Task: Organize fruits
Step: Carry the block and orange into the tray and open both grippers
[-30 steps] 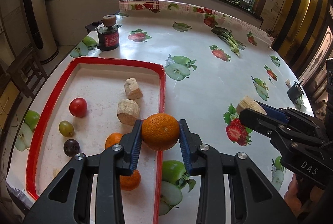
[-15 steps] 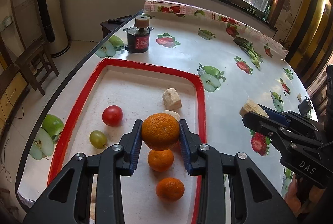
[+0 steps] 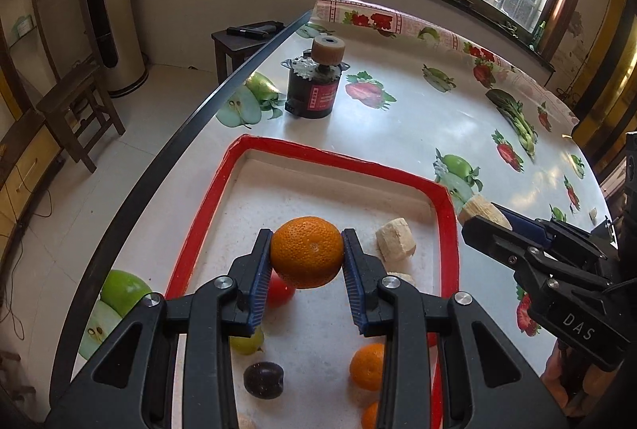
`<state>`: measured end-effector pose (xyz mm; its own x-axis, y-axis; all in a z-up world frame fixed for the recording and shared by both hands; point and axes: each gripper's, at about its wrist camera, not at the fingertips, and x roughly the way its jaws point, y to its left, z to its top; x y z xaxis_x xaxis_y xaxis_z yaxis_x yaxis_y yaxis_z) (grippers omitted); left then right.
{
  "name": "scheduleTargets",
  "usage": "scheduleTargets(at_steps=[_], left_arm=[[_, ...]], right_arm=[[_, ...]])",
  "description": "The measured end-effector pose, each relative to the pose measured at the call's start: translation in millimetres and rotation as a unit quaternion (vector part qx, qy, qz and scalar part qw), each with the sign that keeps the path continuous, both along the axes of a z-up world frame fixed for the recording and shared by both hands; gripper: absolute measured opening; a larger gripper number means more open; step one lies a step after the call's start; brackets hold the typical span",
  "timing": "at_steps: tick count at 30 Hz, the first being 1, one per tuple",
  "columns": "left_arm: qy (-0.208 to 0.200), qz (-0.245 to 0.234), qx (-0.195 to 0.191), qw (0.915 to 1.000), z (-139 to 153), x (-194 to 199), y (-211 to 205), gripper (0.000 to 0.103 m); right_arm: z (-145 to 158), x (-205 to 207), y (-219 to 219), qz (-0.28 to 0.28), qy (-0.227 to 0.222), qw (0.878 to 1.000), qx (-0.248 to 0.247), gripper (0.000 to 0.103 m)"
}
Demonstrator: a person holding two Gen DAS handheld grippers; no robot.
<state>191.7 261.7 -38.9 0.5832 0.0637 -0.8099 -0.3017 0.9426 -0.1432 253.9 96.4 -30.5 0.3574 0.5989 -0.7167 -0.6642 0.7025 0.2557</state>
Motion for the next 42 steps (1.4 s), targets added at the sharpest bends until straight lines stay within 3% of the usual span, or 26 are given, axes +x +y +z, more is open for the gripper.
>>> scheduleTargets(at_steps=[8,20,30,34,42], left_arm=[[0.035,0.0,-0.005,0.9994,-27,37,9,0.031],[0.051,0.004,-0.008,0.9987,-46,41,14,0.031],[0.06,0.005,0.006,0.9982,-49,42,10,0.033],[0.069,0.004,0.015,0.9975,-50,42,6,0.045],[0.066,0.014,0.014,0.9976,-43,21,9,0.046]], right_arm=[[-24,25,23,-0.005,0.012,1.0,-0.022,0.03],[-50,36,25,-0.005,0.029,0.999,-0.033,0.03],[-49,34,27,-0.001,0.025,0.999,-0.037,0.033],[-48,33,26,0.0,0.027,0.999,-0.036,0.034],[-33,19,15,0.007,0.004,0.999,-0.032,0.047]])
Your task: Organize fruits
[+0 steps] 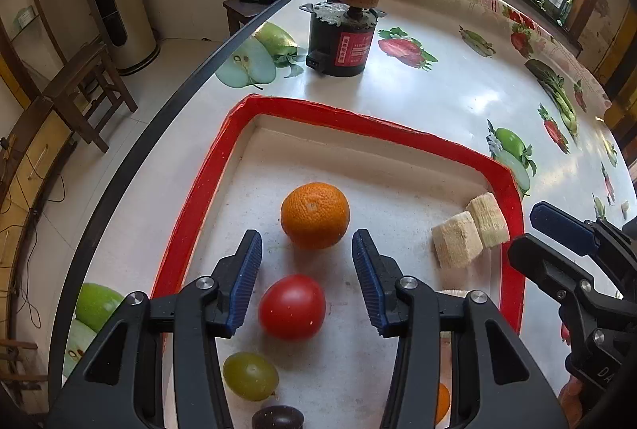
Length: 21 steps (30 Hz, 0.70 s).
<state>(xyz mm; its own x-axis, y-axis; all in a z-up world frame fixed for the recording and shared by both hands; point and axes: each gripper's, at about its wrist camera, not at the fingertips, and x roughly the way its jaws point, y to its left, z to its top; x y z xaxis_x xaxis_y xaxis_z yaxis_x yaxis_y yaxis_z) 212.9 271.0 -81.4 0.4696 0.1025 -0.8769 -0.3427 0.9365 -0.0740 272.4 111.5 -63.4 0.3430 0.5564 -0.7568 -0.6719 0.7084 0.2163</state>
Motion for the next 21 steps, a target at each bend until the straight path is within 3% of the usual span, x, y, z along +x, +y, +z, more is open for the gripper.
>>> scheduleTargets(at_steps=[5,17,21], left_arm=[[-0.022,-0.002,0.001,0.9997,13,-25,-9,0.054],[-0.07,0.003,-0.004,0.9975,39,-102,-28,0.055],[-0.076,0.001,-0.002,0.9971,42,-123,-37,0.057]], right_arm=[[11,-15,-14,0.015,-0.01,1.0,0.01,0.053],[23,-49,-46,0.066,-0.041,0.997,0.009,0.065],[25,-62,-54,0.096,-0.057,0.994,0.005,0.075]])
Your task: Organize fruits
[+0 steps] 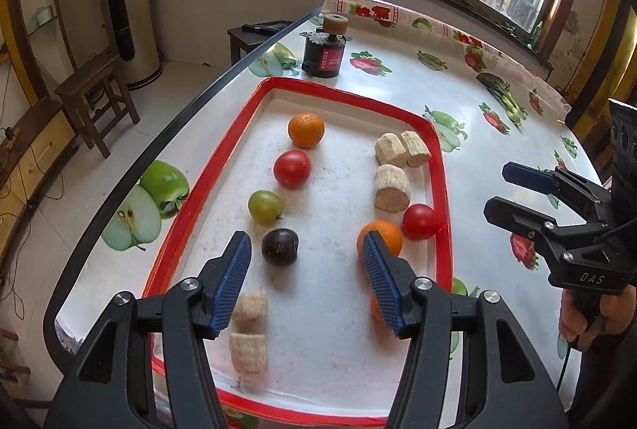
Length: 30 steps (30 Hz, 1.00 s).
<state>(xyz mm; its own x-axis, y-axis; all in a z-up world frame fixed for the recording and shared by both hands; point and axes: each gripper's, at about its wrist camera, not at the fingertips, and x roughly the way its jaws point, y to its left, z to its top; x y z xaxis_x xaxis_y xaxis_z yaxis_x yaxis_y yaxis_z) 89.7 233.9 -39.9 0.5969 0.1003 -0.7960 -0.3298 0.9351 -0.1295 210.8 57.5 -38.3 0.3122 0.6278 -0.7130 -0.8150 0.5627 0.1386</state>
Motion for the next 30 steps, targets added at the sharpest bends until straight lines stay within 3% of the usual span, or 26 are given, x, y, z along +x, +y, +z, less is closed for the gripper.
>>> scheduleTargets(at_steps=[7,17,18,21,30], left_arm=[[-0.005,-0.004,0.005,1.0,3,-26,-16,0.058],[-0.019,0.0,0.028,0.9994,8,-57,-31,0.058],[-0.022,0.002,0.029,0.9993,10,-61,-32,0.06],[-0.037,0.018,0.04,0.9984,15,-73,-34,0.078],[-0.058,0.029,0.072,0.9953,25,-100,-47,0.079]], right_arm=[[1,-32,-2,0.064,-0.042,0.997,-0.025,0.077],[11,-62,-7,0.115,-0.071,0.991,-0.014,0.082],[13,-64,-9,0.118,-0.072,0.99,-0.012,0.083],[16,-69,-14,0.121,-0.079,0.989,-0.006,0.083],[27,-96,-30,0.171,-0.096,0.981,0.009,0.087]])
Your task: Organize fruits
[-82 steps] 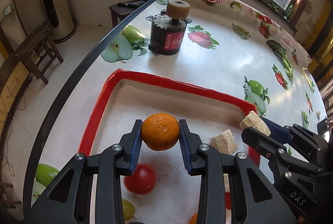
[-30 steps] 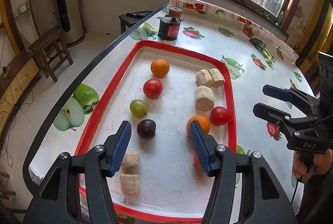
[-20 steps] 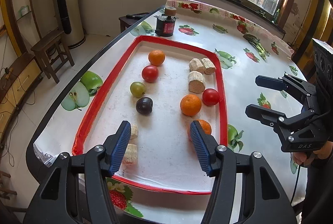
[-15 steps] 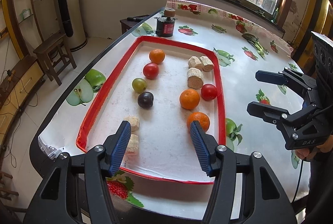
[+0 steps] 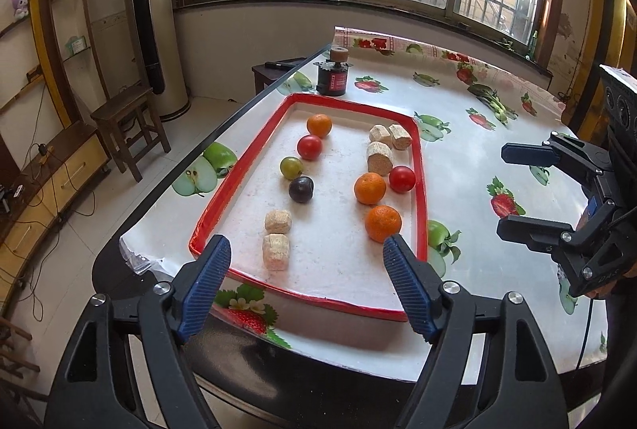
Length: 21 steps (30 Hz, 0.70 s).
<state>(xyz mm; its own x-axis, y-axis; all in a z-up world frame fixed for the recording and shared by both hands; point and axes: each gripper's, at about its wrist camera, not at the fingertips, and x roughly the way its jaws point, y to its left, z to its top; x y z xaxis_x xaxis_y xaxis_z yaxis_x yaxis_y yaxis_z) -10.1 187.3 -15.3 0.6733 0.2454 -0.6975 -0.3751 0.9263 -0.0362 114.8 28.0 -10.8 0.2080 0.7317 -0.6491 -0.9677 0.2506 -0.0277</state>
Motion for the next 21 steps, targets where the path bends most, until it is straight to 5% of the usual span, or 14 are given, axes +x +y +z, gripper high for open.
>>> scheduleTargets(at_steps=[13,21], left_arm=[[0.011,0.006,0.036,0.9993,-2,-21,-19,0.083],[0.003,0.004,0.047,0.9989,0,-31,-30,0.083]], right_arm=[[7,-39,-8,0.055,-0.064,0.996,0.017,0.095],[8,-41,-9,0.076,-0.049,0.995,0.031,0.095]])
